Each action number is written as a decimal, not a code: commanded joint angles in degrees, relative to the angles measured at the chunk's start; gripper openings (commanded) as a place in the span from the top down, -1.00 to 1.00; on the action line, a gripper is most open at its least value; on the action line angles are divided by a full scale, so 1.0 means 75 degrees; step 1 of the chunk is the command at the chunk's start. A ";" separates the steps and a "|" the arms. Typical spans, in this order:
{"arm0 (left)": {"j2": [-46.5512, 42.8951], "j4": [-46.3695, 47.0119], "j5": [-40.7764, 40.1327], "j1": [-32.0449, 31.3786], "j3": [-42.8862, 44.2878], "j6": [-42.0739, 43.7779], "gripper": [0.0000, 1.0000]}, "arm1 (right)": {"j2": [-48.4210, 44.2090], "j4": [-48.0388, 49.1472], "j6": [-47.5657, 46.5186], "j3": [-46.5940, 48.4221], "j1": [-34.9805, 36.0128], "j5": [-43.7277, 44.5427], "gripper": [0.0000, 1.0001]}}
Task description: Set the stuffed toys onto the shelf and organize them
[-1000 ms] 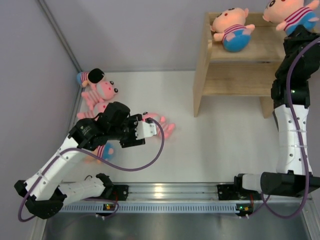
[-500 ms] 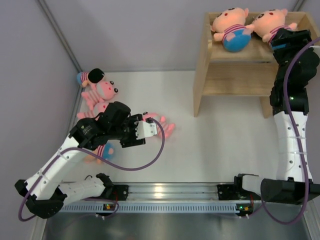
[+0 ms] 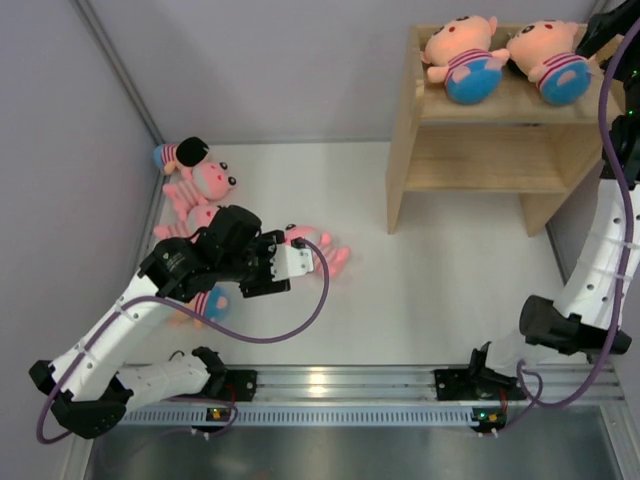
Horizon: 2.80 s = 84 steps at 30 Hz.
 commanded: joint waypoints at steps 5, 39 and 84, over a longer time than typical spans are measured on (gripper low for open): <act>-0.0027 0.0146 0.0085 0.0026 -0.0142 0.0095 -0.29 | 0.1096 -0.0433 0.0113 0.0334 -0.1319 -0.3808 -0.86; 0.0020 0.0122 -0.0102 0.0026 -0.0294 0.0049 -0.28 | 0.0347 0.2062 0.2515 -0.2607 0.0965 -0.2546 0.15; 1.1089 0.5802 -0.5549 0.5592 0.8025 -0.2860 -0.63 | -0.4106 0.3598 -0.0789 -0.6474 0.1773 -0.0812 -0.60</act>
